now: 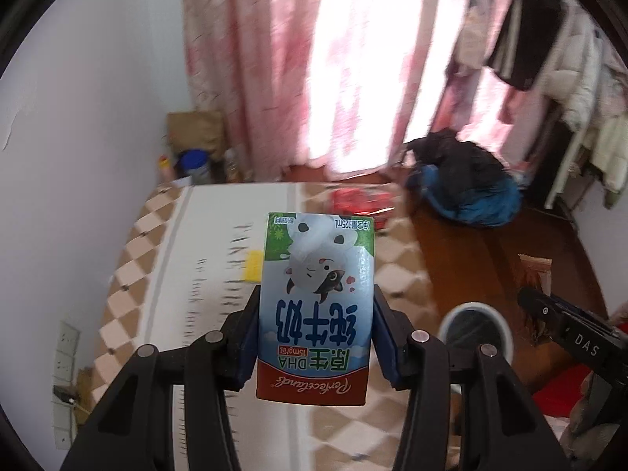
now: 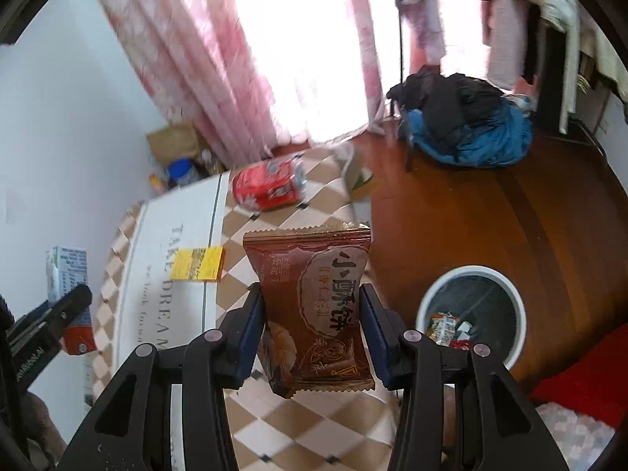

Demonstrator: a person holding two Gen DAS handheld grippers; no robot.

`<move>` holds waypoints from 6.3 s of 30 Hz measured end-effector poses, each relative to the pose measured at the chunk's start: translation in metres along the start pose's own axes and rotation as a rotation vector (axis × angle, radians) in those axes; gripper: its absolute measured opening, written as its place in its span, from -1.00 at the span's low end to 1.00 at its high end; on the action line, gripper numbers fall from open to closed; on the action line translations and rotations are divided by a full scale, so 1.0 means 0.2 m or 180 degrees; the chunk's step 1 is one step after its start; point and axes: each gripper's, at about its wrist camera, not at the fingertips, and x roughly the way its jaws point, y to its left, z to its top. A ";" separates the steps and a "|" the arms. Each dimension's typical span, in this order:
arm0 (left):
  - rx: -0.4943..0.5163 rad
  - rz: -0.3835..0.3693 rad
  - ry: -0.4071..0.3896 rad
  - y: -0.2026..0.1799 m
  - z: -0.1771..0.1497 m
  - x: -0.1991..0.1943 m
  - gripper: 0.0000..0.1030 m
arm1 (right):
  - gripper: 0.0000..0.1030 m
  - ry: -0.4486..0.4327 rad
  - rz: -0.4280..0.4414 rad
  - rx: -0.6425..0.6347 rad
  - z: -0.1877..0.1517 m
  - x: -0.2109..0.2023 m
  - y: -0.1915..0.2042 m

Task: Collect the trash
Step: 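Lift both items and carry them over the trash bin, then open both tools to drop the carton and snack packet into the bin, then move both tools back to the table toward the yellow packet and cola can, then grasp the yellow packet with the left tool while the right tool grasps the red cola can, then carry the yellow packet and cola can over the bin and release them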

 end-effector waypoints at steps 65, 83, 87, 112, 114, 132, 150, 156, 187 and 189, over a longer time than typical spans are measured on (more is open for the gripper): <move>0.0964 -0.0382 0.1333 -1.46 -0.30 1.07 0.88 | 1.00 0.1080 -0.0935 0.0997 -0.33 0.65 -1.72; 0.0611 -0.0572 0.0382 -1.15 0.15 0.25 0.88 | 1.00 0.0262 -0.0649 0.0852 -0.02 -0.22 -1.26; 0.0353 -0.0409 0.0174 -0.86 0.29 0.14 0.88 | 1.00 0.0150 -0.0417 0.0597 0.11 -0.31 -0.98; -0.1839 0.0605 0.1138 0.72 -0.03 1.10 0.88 | 1.00 0.1825 -0.0514 -0.3185 0.50 1.65 0.83; -0.1980 0.0523 0.1178 0.73 -0.03 1.11 0.88 | 0.99 0.1867 -0.0449 -0.3148 0.51 1.71 0.84; -0.1928 0.0587 0.1594 0.59 0.10 1.27 0.37 | 0.31 0.1884 -0.0153 -0.1411 0.48 1.54 0.39; -0.1760 0.0421 0.1967 0.63 -0.07 1.25 0.92 | 0.07 0.1553 -0.0286 -0.1460 0.38 1.53 0.50; -0.1756 0.0732 0.1897 0.57 -0.05 1.30 0.84 | 0.08 0.1462 -0.0345 -0.1285 0.42 1.52 0.43; -0.0820 -0.0108 0.0704 -0.05 0.21 0.61 0.16 | 0.04 0.0681 0.0290 -0.0321 0.33 0.72 -0.16; -0.0729 -0.0315 0.0618 -0.19 0.26 0.53 0.16 | 0.04 0.0539 0.0273 -0.0254 0.34 0.57 -0.26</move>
